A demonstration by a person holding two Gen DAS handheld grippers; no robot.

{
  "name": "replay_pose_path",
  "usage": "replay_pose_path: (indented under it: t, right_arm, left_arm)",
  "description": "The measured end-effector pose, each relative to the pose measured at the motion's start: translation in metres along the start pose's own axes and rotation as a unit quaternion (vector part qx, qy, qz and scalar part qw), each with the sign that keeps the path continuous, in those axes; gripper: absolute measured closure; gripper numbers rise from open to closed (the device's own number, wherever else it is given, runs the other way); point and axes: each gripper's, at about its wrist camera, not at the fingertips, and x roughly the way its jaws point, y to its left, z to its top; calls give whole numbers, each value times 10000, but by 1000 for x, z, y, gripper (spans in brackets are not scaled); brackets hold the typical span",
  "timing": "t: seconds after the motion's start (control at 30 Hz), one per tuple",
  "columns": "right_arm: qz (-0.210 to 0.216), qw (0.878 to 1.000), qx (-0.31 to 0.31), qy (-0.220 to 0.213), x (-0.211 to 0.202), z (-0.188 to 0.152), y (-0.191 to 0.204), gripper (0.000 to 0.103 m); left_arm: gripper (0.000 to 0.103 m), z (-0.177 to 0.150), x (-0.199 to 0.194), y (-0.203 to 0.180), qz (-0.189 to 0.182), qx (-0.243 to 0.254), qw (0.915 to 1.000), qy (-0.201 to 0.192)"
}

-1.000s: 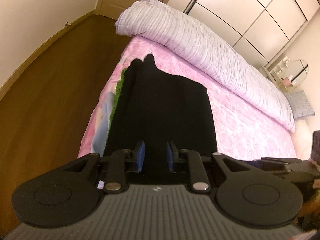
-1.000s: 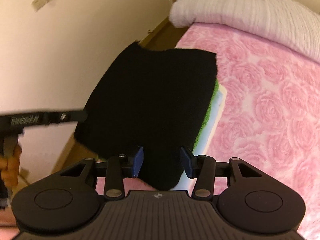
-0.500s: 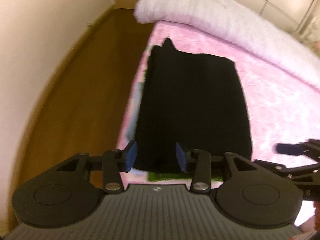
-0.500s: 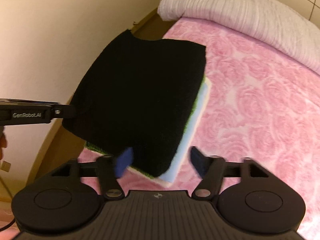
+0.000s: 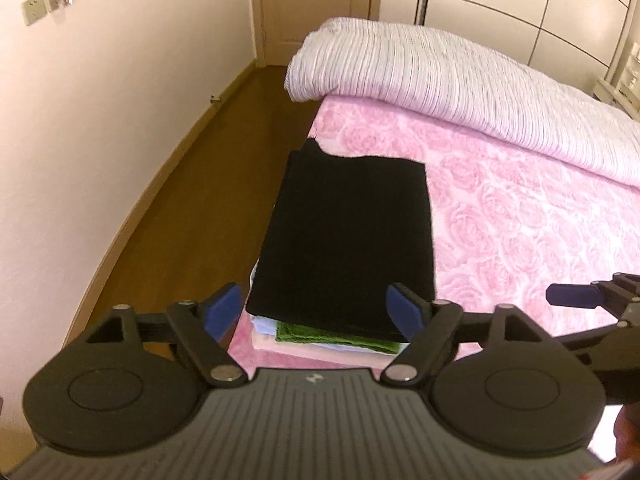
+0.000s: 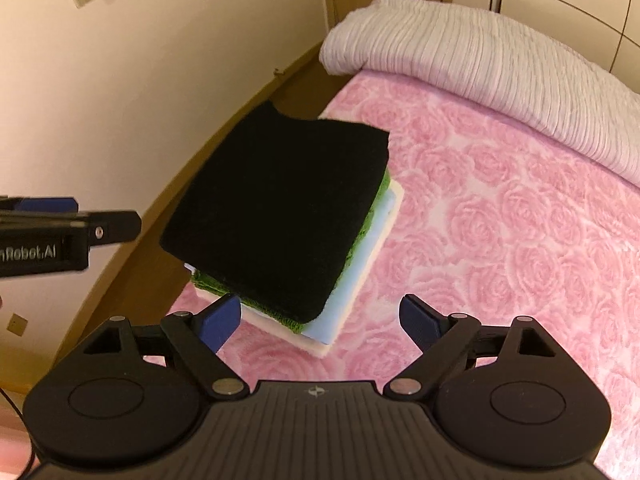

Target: Fold clothes

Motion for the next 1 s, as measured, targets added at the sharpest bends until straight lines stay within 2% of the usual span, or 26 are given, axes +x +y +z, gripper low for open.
replay_pose_path:
  t: [0.1, 0.3, 0.5, 0.63, 0.77, 1.0]
  right_arm:
    - [128, 9998, -47, -120, -14, -2, -13, 13]
    - [396, 9986, -147, -312, -38, -7, -47, 13]
    - [823, 9955, -306, -344, -58, -10, -81, 13]
    - [912, 9933, -621, -334, -64, -11, -103, 13]
    - [968, 9907, -908, -298, -68, -12, -123, 13]
    - [1203, 9861, -1127, -220, -75, -13, -157, 13]
  left_arm:
    - [12, -7, -12, -16, 61, -126, 9999, -83]
    - [8, -24, -26, -49, 220, -590, 9979, -128]
    - [4, -45, -42, -76, 533, -1169, 9915, -188]
    - [1, -58, -53, -98, 928, -1559, 9831, -234]
    - [1, -72, -61, -124, 1353, -2018, 9697, -245]
    - [1, -96, -78, -170, 1735, -2578, 9503, -166]
